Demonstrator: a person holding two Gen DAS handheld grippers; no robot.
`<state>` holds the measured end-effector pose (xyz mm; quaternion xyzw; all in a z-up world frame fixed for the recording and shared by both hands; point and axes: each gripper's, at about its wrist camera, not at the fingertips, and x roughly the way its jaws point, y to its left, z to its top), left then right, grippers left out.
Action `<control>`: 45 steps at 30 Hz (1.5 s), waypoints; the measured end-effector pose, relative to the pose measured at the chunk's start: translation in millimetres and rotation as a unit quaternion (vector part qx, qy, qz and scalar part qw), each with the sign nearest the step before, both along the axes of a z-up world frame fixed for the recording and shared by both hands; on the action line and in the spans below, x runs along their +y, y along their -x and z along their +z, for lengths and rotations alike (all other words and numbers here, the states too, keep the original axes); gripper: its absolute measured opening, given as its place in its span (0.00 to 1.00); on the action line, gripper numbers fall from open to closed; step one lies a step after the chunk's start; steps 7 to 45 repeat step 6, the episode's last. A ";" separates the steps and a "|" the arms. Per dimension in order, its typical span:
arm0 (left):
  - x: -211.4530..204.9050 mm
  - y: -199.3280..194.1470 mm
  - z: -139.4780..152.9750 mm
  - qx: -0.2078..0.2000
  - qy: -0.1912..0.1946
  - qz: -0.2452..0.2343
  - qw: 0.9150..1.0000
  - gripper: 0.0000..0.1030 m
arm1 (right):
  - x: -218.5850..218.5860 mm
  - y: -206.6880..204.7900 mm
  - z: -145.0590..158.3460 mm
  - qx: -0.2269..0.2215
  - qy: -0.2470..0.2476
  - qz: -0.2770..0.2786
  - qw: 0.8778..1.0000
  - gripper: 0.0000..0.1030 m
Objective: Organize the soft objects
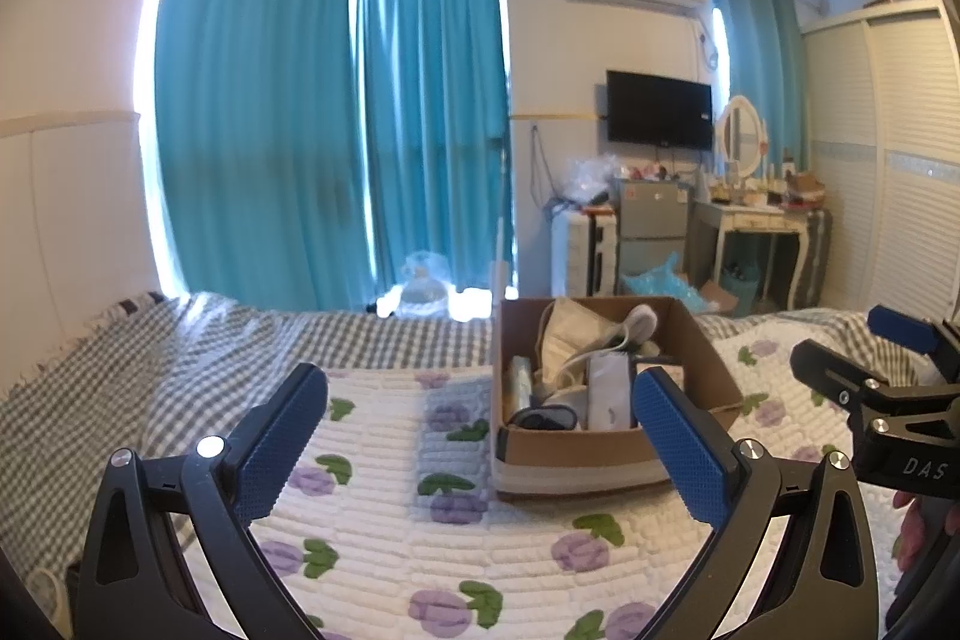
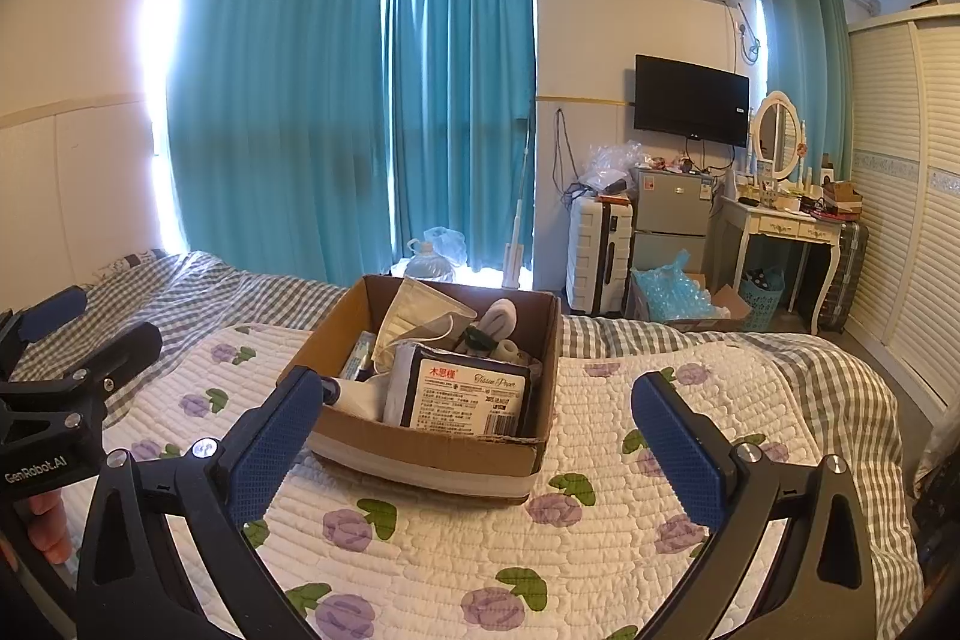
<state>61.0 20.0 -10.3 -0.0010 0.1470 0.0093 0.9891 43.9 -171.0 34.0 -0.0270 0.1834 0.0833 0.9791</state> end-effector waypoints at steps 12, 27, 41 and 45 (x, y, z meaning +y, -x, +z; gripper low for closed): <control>-1.5 -1.4 -2.2 0.002 -0.007 0.001 1.000 1.00 | 0.1 -1.3 -1.0 0.001 -0.003 -0.002 1.000 1.00; -1.5 -1.4 -2.2 0.002 -0.007 0.001 1.000 1.00 | 0.1 -1.3 -1.0 0.001 -0.003 -0.002 1.000 1.00; -1.5 -1.4 -2.2 0.002 -0.007 0.001 1.000 1.00 | 0.1 -1.3 -1.0 0.001 -0.003 -0.002 1.000 1.00; -1.5 -1.4 -2.2 0.002 -0.007 0.001 1.000 1.00 | 0.1 -1.3 -1.0 0.001 -0.003 -0.002 1.000 1.00</control>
